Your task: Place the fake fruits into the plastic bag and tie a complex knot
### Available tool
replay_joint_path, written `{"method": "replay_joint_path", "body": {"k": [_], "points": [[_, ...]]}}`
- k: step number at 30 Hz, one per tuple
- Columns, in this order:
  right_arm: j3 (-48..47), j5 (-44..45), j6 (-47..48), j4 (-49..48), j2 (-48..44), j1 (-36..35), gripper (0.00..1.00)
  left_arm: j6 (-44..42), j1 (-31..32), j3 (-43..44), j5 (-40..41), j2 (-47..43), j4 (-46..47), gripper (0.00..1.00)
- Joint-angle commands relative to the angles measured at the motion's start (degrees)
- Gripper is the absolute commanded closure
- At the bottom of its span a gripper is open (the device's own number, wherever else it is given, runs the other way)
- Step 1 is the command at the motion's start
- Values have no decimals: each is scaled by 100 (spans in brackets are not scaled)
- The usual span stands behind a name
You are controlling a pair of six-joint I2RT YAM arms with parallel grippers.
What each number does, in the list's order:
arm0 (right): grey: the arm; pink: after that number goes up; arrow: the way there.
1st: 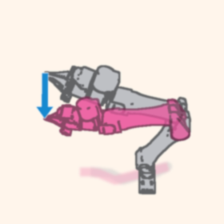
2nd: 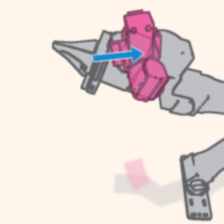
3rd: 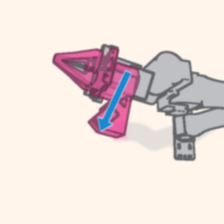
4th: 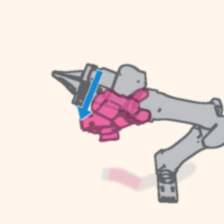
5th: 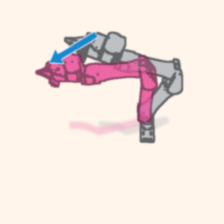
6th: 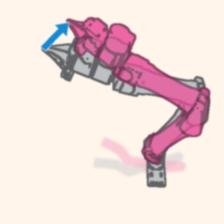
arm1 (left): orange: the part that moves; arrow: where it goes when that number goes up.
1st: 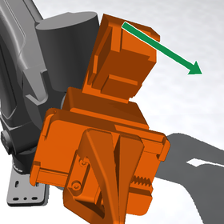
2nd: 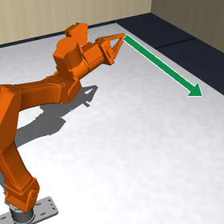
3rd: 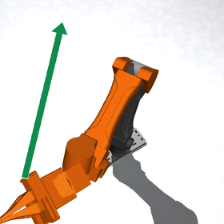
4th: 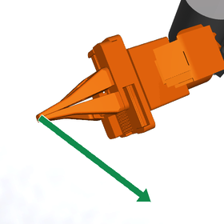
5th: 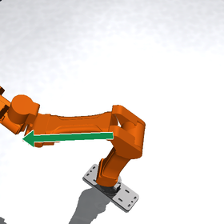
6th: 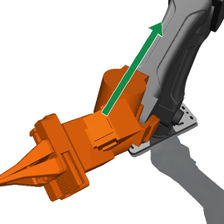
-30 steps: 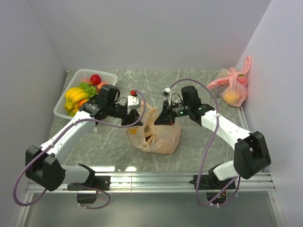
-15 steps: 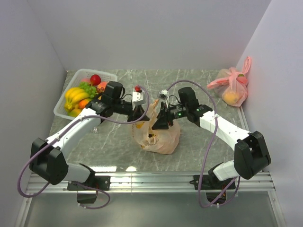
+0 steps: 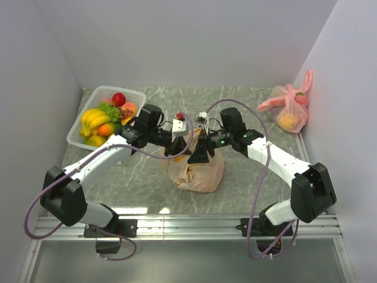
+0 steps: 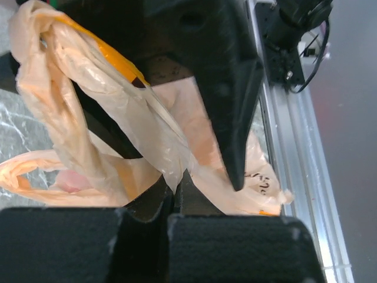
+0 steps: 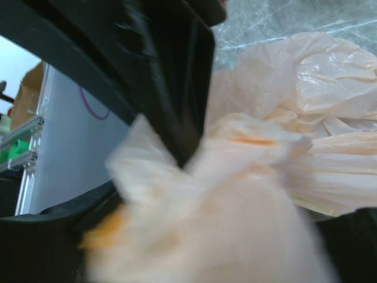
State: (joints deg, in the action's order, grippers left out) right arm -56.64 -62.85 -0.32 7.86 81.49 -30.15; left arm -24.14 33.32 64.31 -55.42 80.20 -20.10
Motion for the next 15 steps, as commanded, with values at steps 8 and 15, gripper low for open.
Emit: {"method": "replay_joint_path", "body": {"k": [8,15], "points": [[-295,-79,146,-179,130,-96,27,-92,17,230,-346,13,67,99],[-418,-61,286,-232,253,-158,61,217,8,442,-452,39,67,99]]}}
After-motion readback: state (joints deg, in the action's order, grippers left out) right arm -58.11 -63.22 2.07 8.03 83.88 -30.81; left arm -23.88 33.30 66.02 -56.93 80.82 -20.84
